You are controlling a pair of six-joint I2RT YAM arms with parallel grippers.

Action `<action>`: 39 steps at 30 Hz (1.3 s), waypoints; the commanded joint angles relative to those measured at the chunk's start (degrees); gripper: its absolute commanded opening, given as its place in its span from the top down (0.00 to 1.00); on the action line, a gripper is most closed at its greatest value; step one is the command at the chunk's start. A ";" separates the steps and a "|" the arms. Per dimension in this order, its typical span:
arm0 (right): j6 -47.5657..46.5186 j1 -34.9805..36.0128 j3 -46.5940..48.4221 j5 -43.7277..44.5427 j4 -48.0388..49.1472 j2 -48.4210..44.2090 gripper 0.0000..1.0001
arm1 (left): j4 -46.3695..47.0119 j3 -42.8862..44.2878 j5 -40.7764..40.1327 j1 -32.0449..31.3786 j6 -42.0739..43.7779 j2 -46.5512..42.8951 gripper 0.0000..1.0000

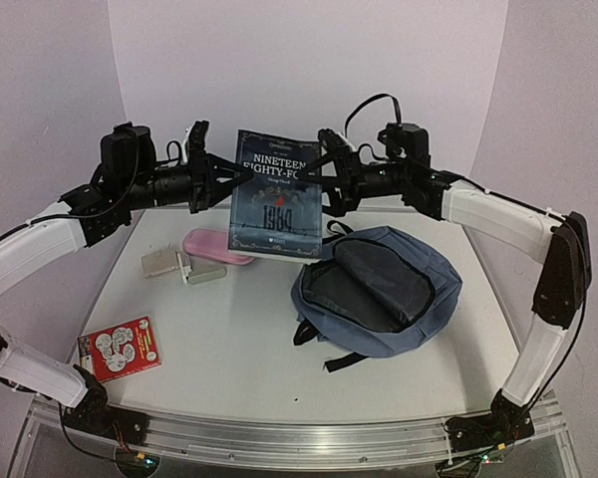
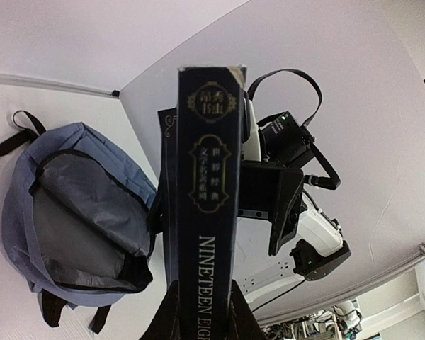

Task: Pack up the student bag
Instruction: Pick up the book from the center of the board.

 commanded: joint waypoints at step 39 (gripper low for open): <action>28.82 0.23 -8.82 -1.29 39.13 -3.82 0.59 | 17.41 5.19 -2.66 0.50 -2.14 0.98 1.00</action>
